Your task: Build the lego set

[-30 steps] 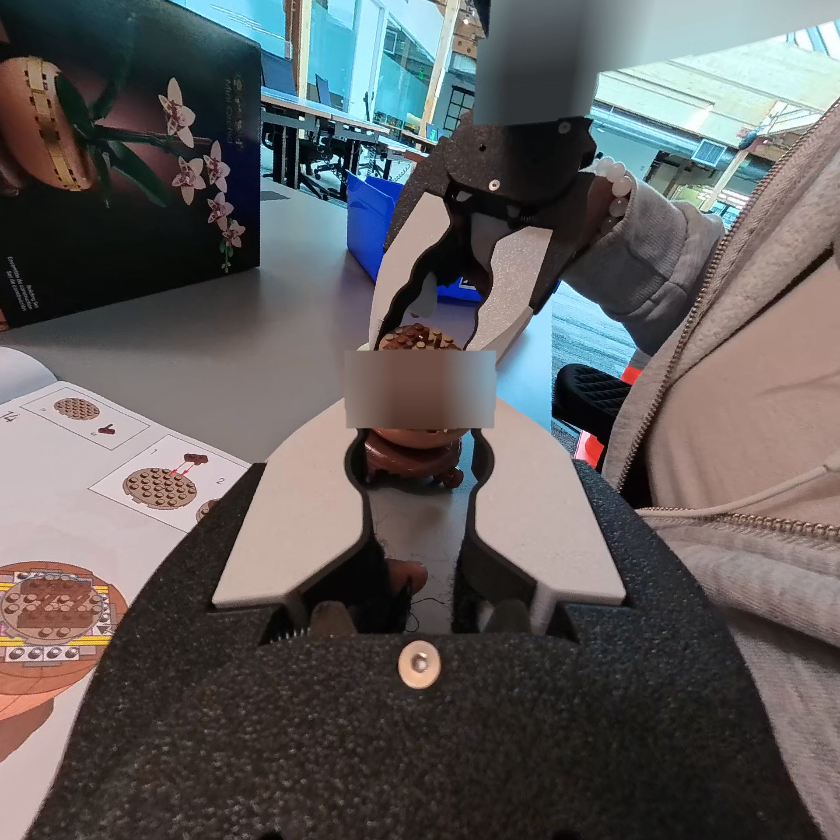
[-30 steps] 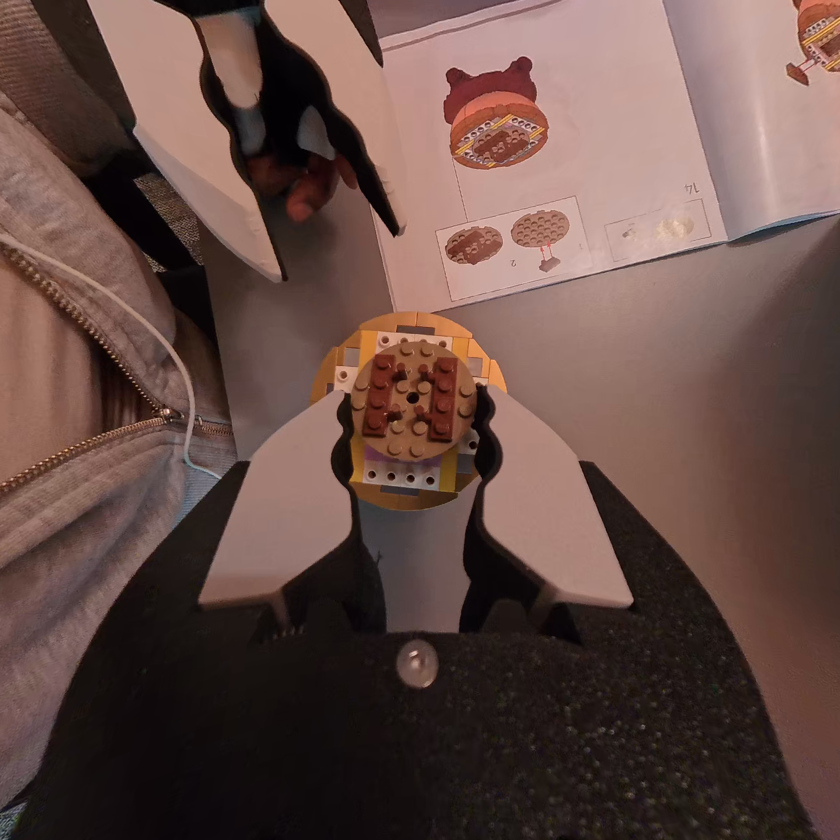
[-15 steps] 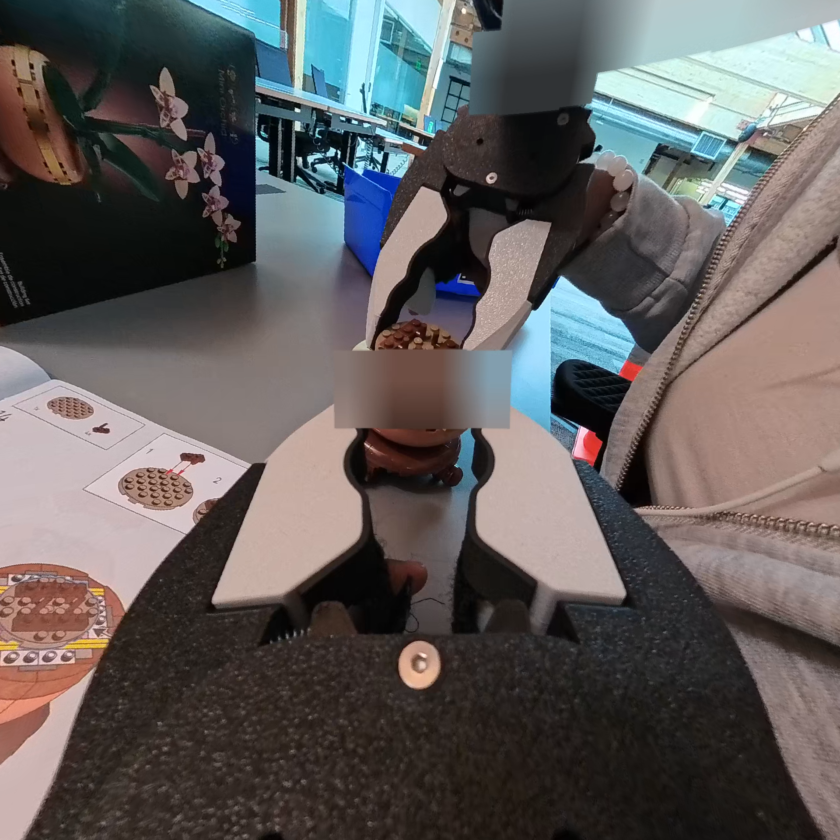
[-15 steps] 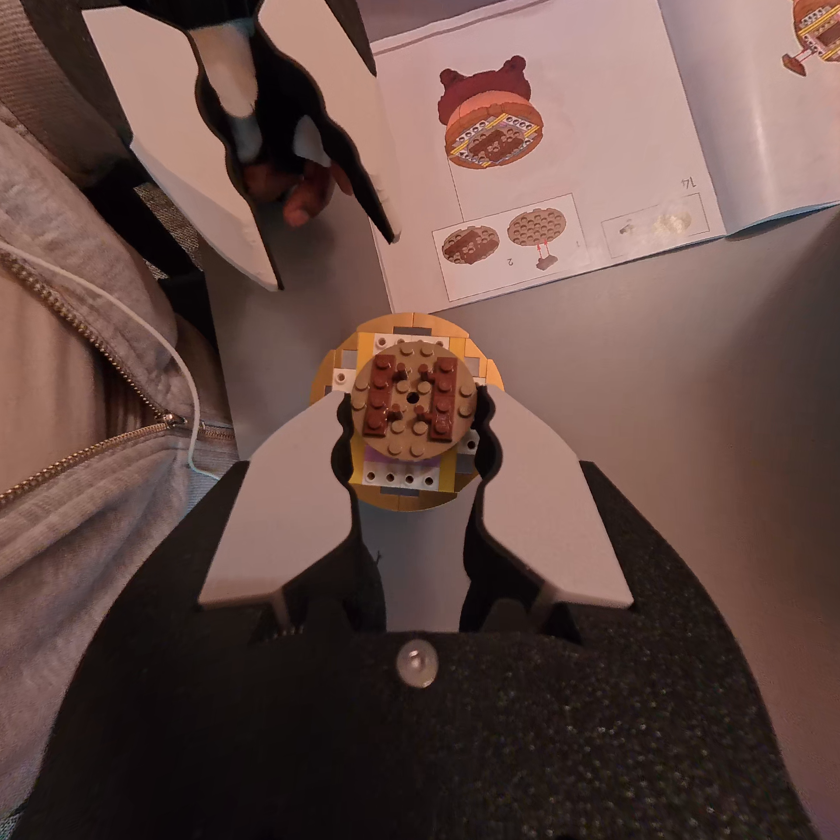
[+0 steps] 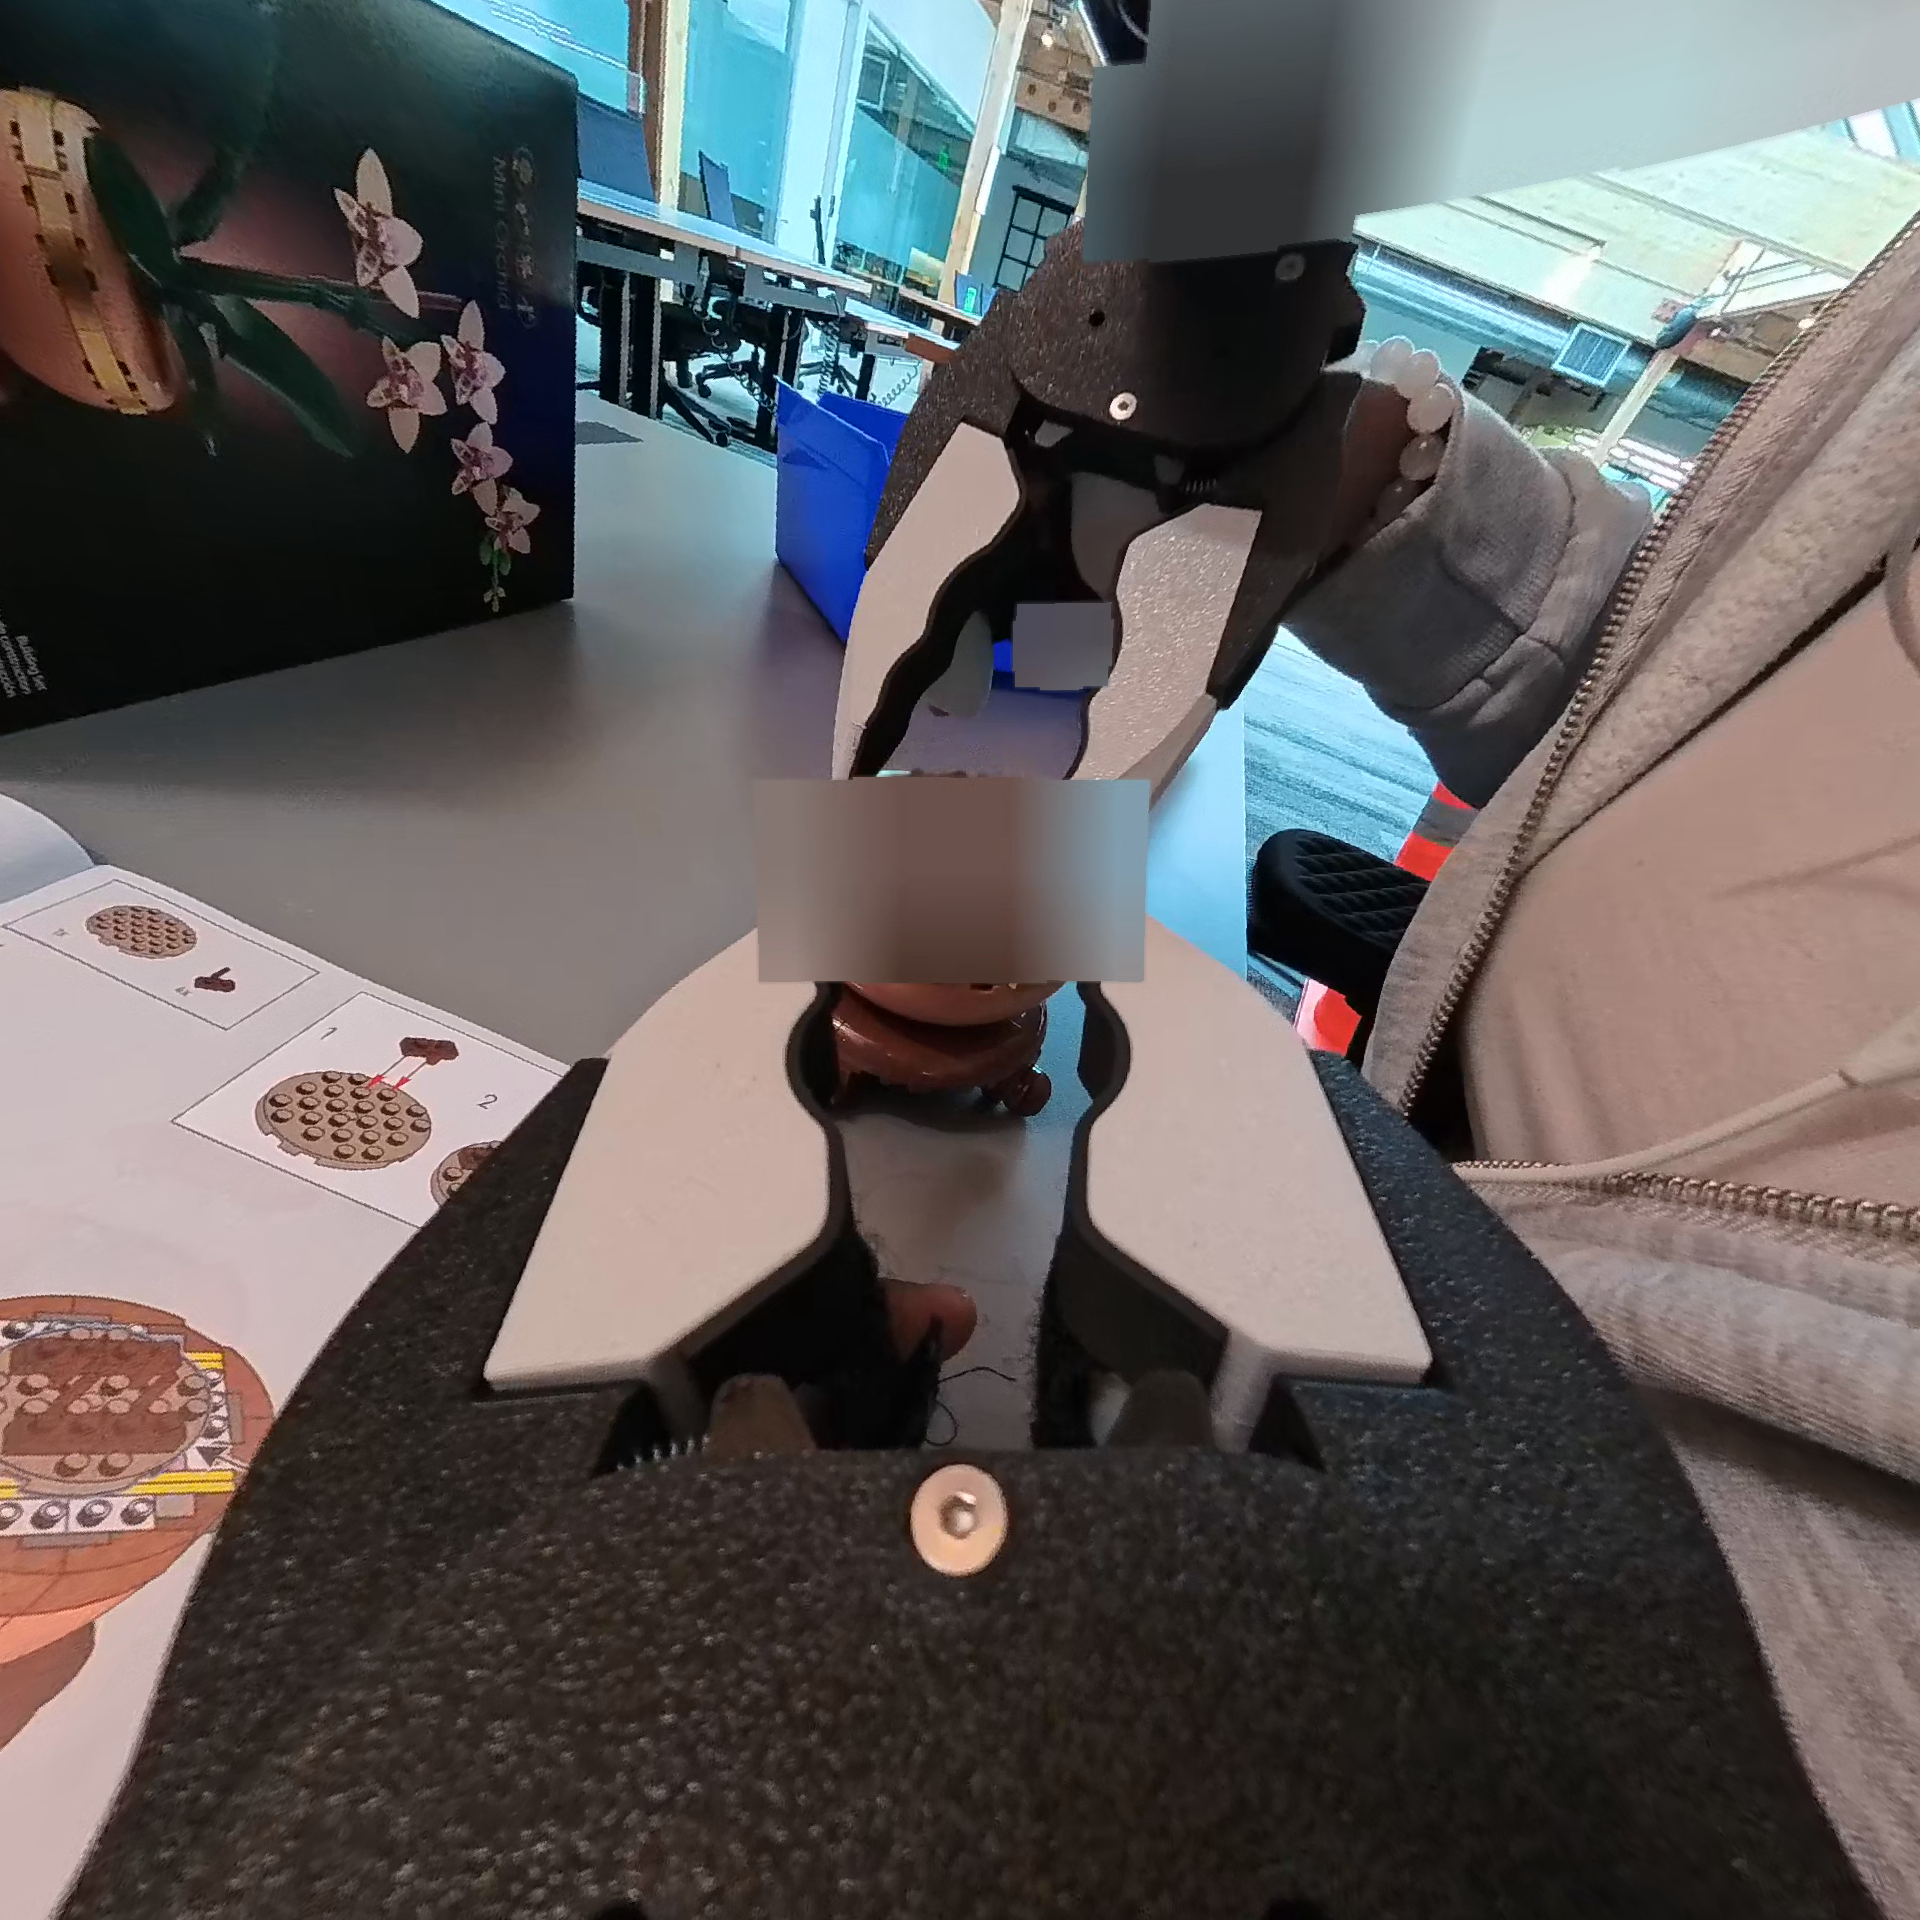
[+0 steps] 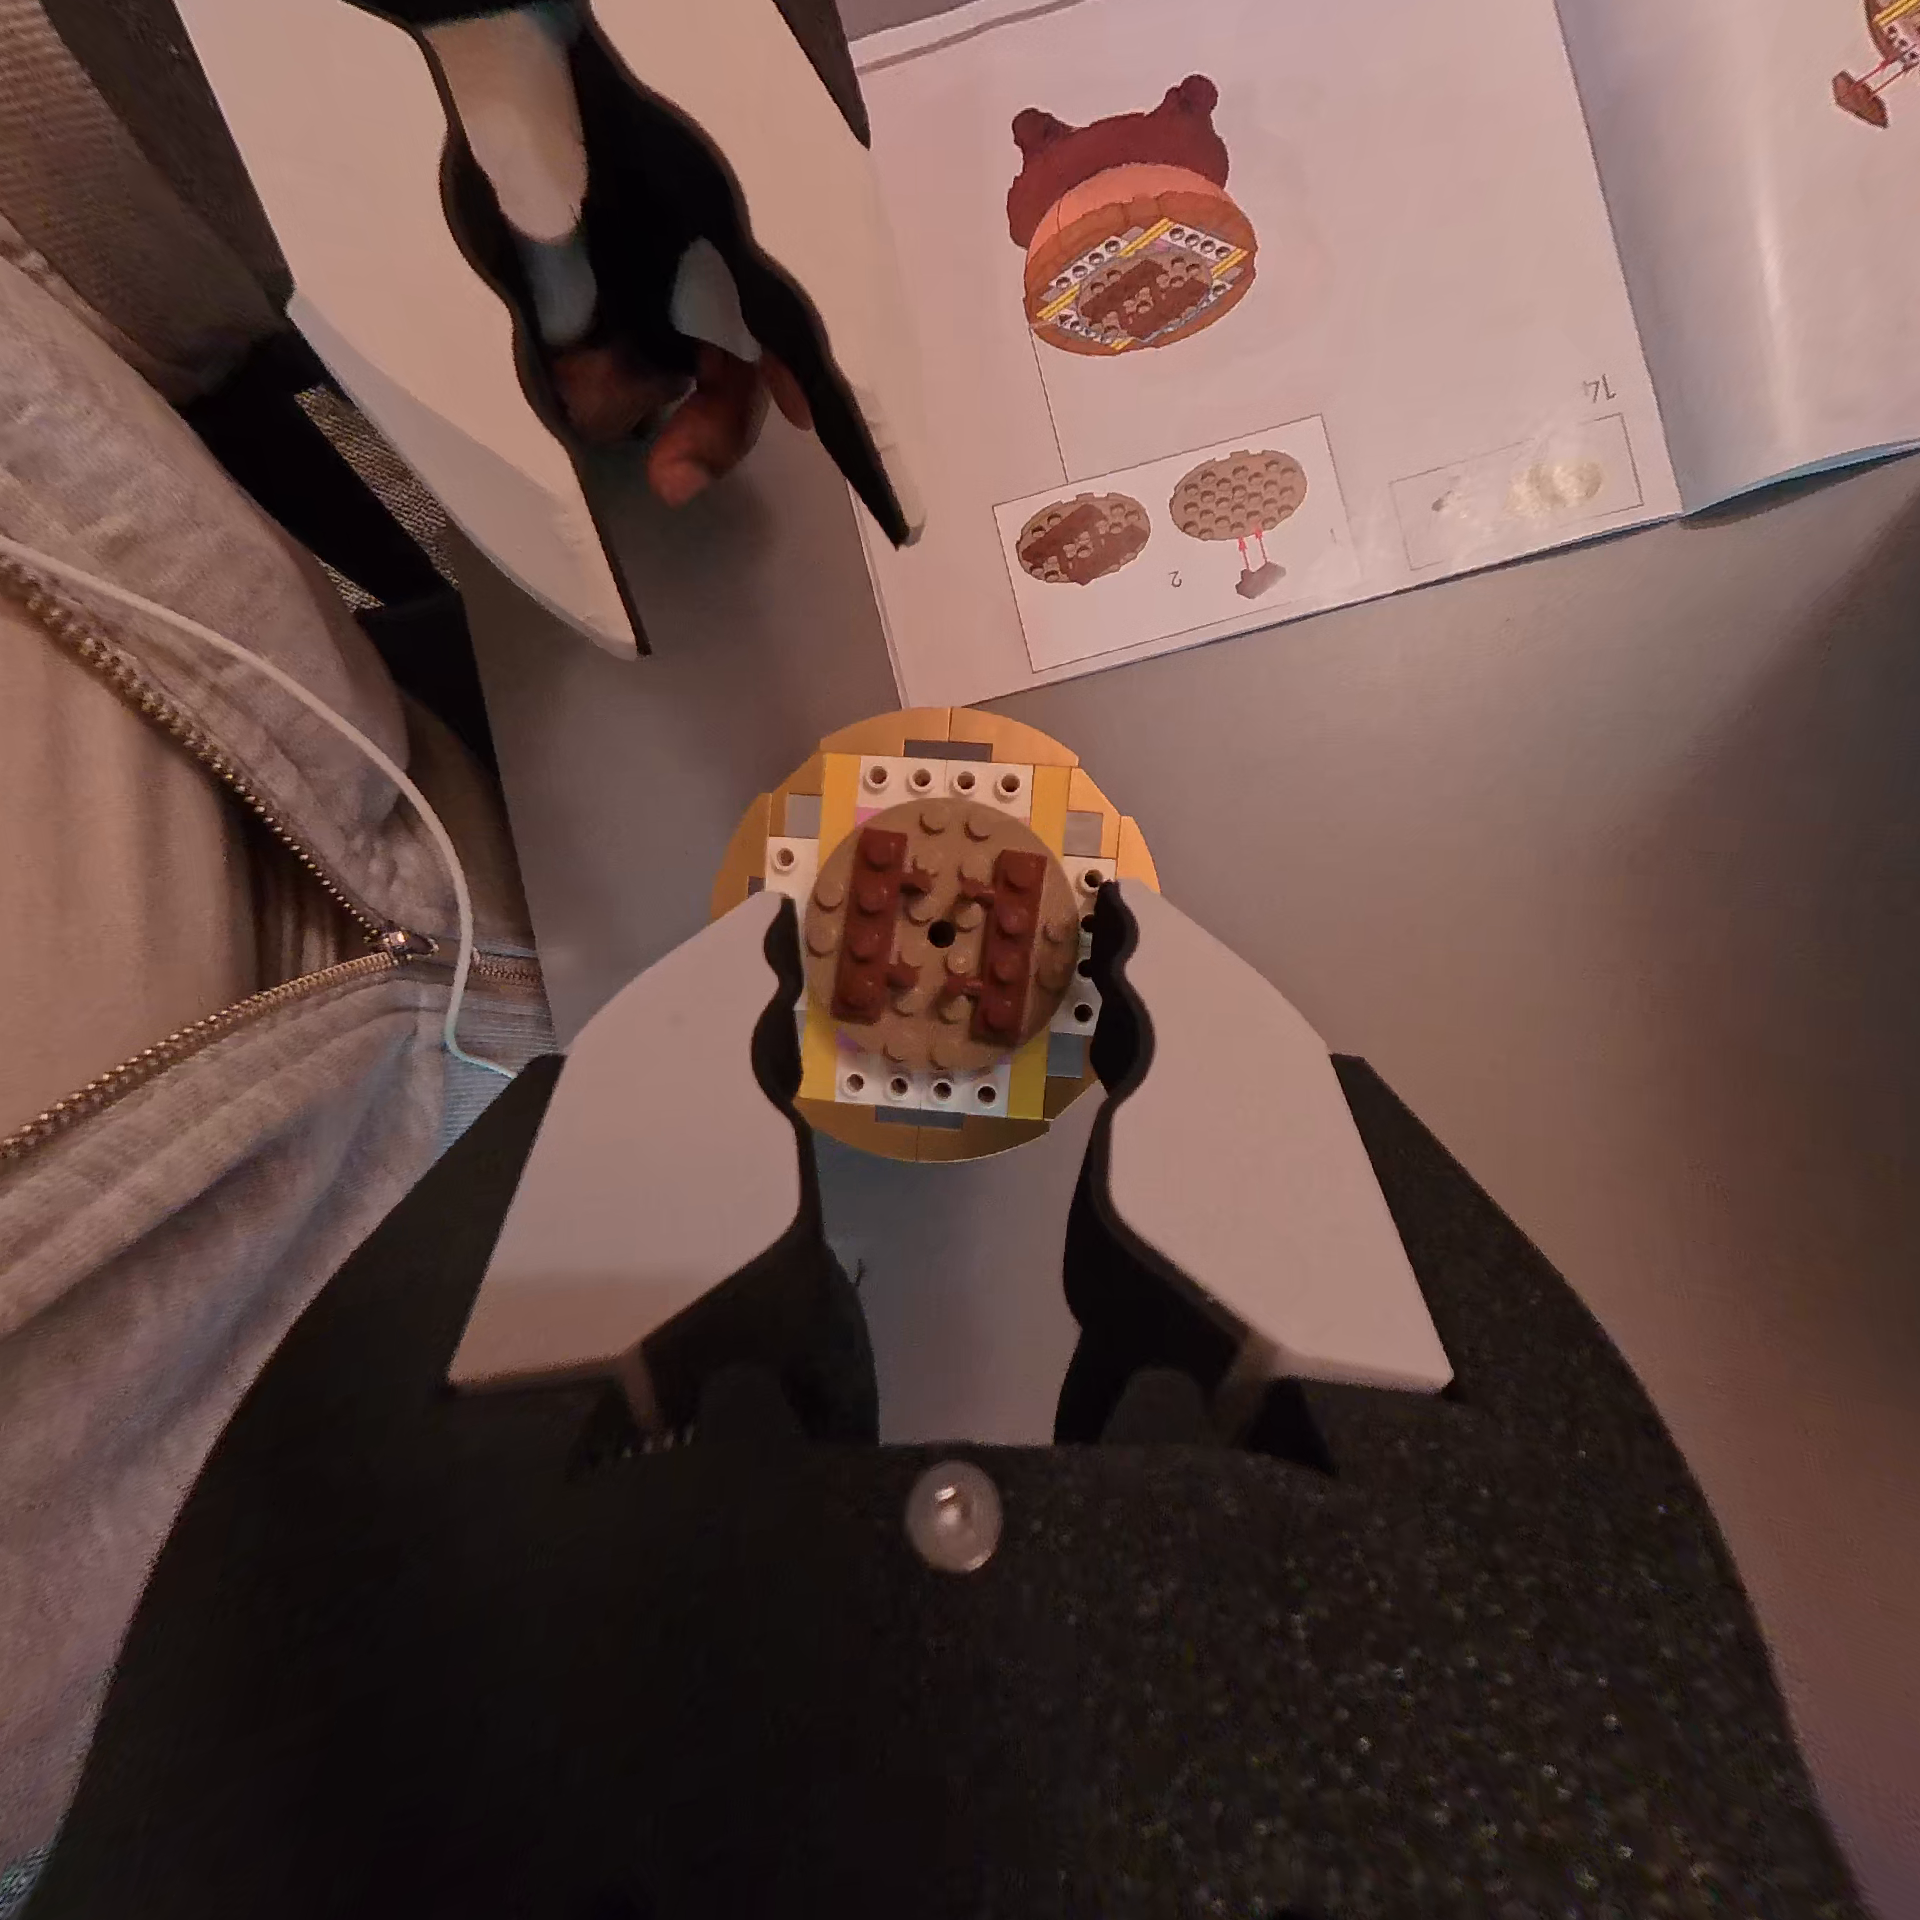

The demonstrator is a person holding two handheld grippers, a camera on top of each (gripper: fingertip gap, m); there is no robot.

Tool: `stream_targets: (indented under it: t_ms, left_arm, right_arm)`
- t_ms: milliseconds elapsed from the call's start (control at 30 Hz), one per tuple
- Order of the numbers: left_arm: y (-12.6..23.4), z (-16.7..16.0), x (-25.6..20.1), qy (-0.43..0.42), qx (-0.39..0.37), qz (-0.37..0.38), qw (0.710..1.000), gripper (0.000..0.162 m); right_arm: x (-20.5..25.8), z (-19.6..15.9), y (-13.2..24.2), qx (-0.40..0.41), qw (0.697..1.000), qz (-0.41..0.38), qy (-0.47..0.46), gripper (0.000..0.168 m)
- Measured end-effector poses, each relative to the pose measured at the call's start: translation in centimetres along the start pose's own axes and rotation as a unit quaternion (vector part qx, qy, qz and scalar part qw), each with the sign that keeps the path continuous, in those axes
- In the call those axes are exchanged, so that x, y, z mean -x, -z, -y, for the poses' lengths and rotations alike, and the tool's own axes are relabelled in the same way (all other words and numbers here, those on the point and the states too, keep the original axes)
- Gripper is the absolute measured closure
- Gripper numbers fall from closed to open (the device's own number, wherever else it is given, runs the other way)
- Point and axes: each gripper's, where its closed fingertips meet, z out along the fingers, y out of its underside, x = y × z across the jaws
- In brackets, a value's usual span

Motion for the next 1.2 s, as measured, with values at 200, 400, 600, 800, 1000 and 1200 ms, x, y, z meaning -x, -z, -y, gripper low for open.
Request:
stream_targets:
  t_ms: [200, 400, 600, 800, 1000, 1200]
  left_arm:
    - [0.1, 0.1, 0.1, 0.007, -0.005, -0.001, 1.000, 0.119]
    - [0.2, 0.2, 0.2, 0.012, -0.010, 0.000, 1.000, 0.119]
    - [-0.1, 0.0, 0.1, 0.004, 0.001, 0.000, 1.000, 0.119]
    - [-0.2, -0.1, -0.1, -0.004, 0.005, -0.002, 1.000, 0.119]
    - [-0.1, 0.1, 0.1, 0.008, -0.004, -0.002, 1.000, 0.119]
    - [0.0, 0.1, 0.1, 0.010, -0.007, -0.003, 1.000, 0.119]
  right_arm:
    - [0.2, -0.1, 0.1, -0.002, 1.000, 0.004, -0.002, 0.112]
    - [-0.3, -0.2, 1.3, -0.013, 1.000, -0.010, -0.011, 0.114]
    - [0.0, 0.1, 1.2, -0.024, 1.000, -0.004, -0.005, 0.115]
    - [0.1, -0.1, 0.5, -0.010, 1.000, 0.004, 0.002, 0.121]
    - [-0.2, -0.1, 1.0, -0.011, 0.999, -0.018, -0.033, 0.128]
    - [-0.1, -0.1, 0.6, -0.014, 0.998, -0.016, -0.067, 0.128]
